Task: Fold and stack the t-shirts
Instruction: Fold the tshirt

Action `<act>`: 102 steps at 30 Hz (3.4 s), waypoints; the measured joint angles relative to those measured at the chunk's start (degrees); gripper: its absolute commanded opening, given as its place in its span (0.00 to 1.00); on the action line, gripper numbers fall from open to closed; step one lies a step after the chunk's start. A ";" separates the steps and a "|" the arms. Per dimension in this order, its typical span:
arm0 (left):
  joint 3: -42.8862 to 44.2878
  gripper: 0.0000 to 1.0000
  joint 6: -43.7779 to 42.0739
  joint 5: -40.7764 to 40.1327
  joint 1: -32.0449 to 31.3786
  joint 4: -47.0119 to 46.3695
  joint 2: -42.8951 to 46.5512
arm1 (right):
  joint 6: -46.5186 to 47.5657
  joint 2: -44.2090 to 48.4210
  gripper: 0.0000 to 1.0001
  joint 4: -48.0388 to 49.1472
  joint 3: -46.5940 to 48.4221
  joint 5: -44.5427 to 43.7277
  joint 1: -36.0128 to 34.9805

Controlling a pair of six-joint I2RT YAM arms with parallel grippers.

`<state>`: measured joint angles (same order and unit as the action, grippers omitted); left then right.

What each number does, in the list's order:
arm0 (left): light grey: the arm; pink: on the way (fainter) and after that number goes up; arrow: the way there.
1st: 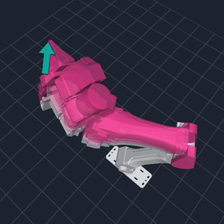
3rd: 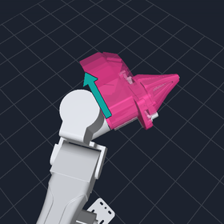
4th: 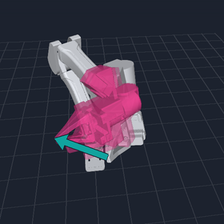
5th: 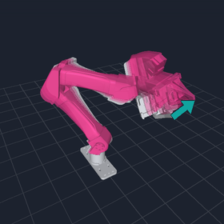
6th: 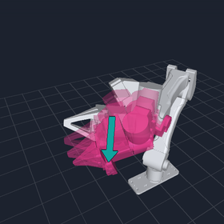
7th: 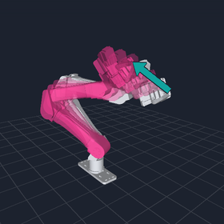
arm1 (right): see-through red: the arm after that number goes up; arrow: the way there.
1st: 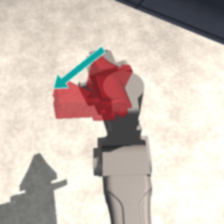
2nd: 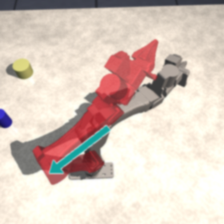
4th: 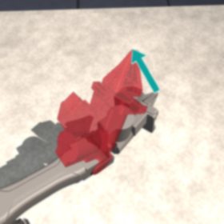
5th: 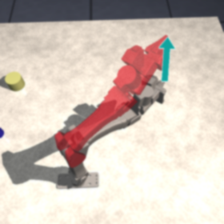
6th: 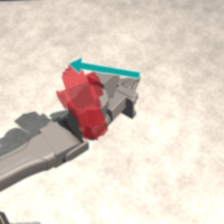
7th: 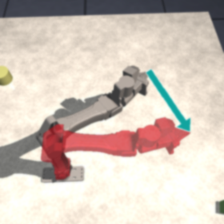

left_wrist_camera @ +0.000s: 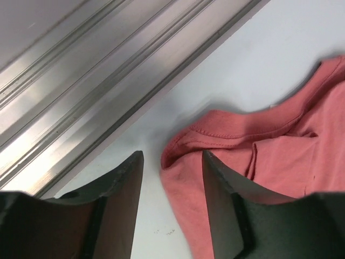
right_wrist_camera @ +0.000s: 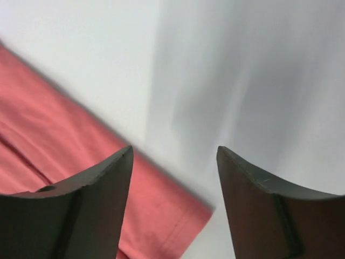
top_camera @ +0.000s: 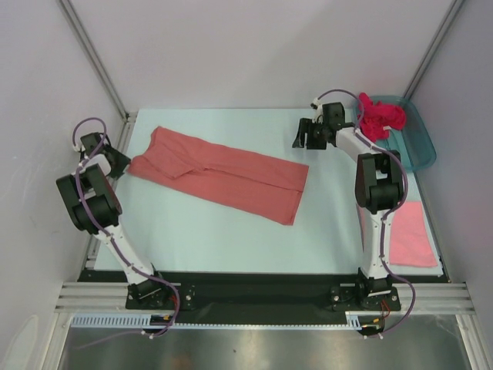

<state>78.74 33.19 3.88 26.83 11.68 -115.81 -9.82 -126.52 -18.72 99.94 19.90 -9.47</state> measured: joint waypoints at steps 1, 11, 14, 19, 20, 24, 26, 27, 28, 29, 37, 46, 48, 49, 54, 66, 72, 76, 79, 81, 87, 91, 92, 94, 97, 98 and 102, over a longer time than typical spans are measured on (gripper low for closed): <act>-0.11 0.55 -0.26 0.02 0.00 -0.02 0.07 | 0.98 -1.20 0.66 -0.72 1.18 0.63 0.37; -11.78 0.59 1.16 4.02 0.00 -0.87 14.10 | 5.64 -3.26 0.52 -7.98 2.19 7.78 3.02; -17.22 0.58 3.02 6.45 0.00 -2.60 21.07 | 5.81 -3.30 0.52 -9.33 2.08 8.24 3.39; -22.05 0.59 5.62 10.60 -0.24 -4.63 26.01 | 5.64 -3.28 0.50 -9.92 -0.37 9.07 3.63; -22.69 0.59 5.92 11.28 -0.37 -4.79 26.51 | 5.64 -3.21 0.49 -9.81 -0.50 9.14 3.63; -24.13 0.60 6.75 13.18 -1.46 -4.74 28.87 | 5.35 -2.64 0.41 -8.76 -2.21 9.60 3.67; -24.33 0.60 6.91 14.08 -2.03 -4.76 30.21 | 5.35 -2.01 0.34 -8.35 -3.43 9.92 3.69; -24.33 0.60 6.88 14.45 -2.21 -4.79 30.69 | 5.14 -1.66 0.34 -8.37 -4.17 9.88 3.69; -24.33 0.60 6.88 14.75 -2.36 -4.76 31.34 | 4.85 -1.33 0.33 -8.26 -4.90 10.01 3.69; -24.33 0.60 6.88 15.04 -2.47 -4.76 31.93 | 4.83 -1.03 0.32 -8.13 -5.42 10.14 3.72; -24.44 0.60 6.67 16.46 -2.56 -4.39 33.99 | 2.38 1.33 0.00 -6.58 -10.10 8.83 3.72; -23.76 0.60 4.31 19.47 -3.96 -1.60 34.05 | -6.12 14.12 0.00 -3.13 -27.39 -1.92 3.91; -23.69 0.60 3.80 20.44 -4.68 -1.09 34.05 | -8.44 18.71 0.00 -1.95 -33.18 -4.57 4.33; -23.58 0.60 3.63 20.83 -5.09 -0.76 33.94 | -9.46 21.49 0.00 -1.84 -36.46 -6.45 4.50; -23.06 0.60 2.60 21.84 -6.62 0.00 32.61 | -14.16 37.22 0.02 -3.02 -51.65 -13.57 5.07; -10.97 0.60 2.21 22.27 -7.39 2.62 17.16 | -20.31 64.24 0.36 -10.64 -61.22 -21.64 5.18; -10.80 0.60 2.21 22.27 -9.20 2.60 12.59 | -18.86 58.49 0.70 -10.99 -57.37 -24.06 5.62; -10.75 0.59 2.25 22.14 -10.67 2.49 10.54 | -14.97 48.48 0.78 -7.15 -47.30 -23.10 2.82; -10.75 0.57 2.43 21.92 -11.43 1.42 9.49 | -11.98 38.73 0.79 -2.89 -36.59 -20.37 -1.86; -10.75 0.56 2.75 21.81 -11.87 -0.22 8.61 | -10.08 31.56 0.80 0.87 -28.92 -17.46 -5.05; -9.79 0.55 2.95 21.03 -13.07 -2.10 5.79 | -7.32 9.90 0.81 9.11 -6.69 -5.75 -11.06; -9.29 0.55 3.15 19.76 -13.66 -2.75 4.83 | -6.93 -4.44 0.77 9.64 8.41 0.98 -12.68; -9.11 0.55 3.37 19.41 -13.70 -2.95 4.66 | -7.06 -7.63 0.77 9.70 11.76 2.27 -12.85; -8.83 0.54 3.63 18.73 -13.79 -3.52 4.24 | -7.39 -12.96 0.75 9.05 17.18 4.48 -13.00; -8.31 0.52 4.31 18.05 -13.86 -3.96 3.52 | -8.13 -18.88 0.73 8.39 23.30 6.51 -12.96; -8.00 0.52 4.37 17.70 -13.88 -4.15 3.10 | -8.46 -20.44 0.72 7.74 24.83 7.10 -12.96; -6.99 0.52 4.90 17.16 -13.97 -5.16 1.31 | -9.31 -23.58 0.65 6.99 27.67 8.96 -12.92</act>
<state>71.75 38.09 21.04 12.86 6.52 -114.50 -19.14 -150.10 -11.73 127.61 28.86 -22.39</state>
